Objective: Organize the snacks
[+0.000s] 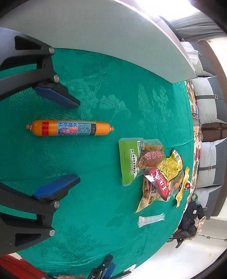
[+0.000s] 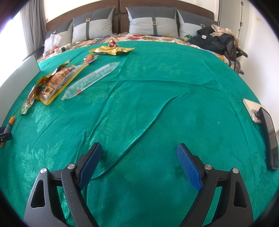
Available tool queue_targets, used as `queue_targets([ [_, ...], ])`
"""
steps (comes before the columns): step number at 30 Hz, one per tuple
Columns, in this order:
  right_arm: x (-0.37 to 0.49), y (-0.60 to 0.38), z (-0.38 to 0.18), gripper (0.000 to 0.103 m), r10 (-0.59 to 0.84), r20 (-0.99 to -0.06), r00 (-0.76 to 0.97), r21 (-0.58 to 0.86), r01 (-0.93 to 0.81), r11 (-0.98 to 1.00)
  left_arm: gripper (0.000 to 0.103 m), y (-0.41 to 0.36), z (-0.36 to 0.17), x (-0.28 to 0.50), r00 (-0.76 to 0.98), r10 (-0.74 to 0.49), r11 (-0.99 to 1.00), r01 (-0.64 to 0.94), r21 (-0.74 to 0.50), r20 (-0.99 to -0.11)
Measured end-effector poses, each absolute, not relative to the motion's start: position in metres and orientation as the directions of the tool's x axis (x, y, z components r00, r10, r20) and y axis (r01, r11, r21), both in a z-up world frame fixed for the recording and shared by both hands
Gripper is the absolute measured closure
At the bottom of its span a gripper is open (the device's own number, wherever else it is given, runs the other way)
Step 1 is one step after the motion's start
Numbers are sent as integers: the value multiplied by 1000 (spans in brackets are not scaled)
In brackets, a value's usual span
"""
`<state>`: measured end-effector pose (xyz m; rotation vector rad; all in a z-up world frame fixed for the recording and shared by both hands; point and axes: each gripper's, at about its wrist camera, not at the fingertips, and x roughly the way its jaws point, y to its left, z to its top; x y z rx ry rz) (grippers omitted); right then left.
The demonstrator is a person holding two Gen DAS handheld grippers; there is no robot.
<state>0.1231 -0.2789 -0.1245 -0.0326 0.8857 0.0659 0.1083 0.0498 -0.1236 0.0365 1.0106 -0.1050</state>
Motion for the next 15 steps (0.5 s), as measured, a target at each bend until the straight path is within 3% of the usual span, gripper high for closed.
queue_targets([
  [5,123,-279,-124,13,44,-775,631,-1,-71,997,1,51,-131,105,559,-47,997,73,-7,-828],
  [15,123,-279,-124,13,45,-774,631,0,-71,997,0,51,-131,104,574,-41,998,62,-7,-818],
])
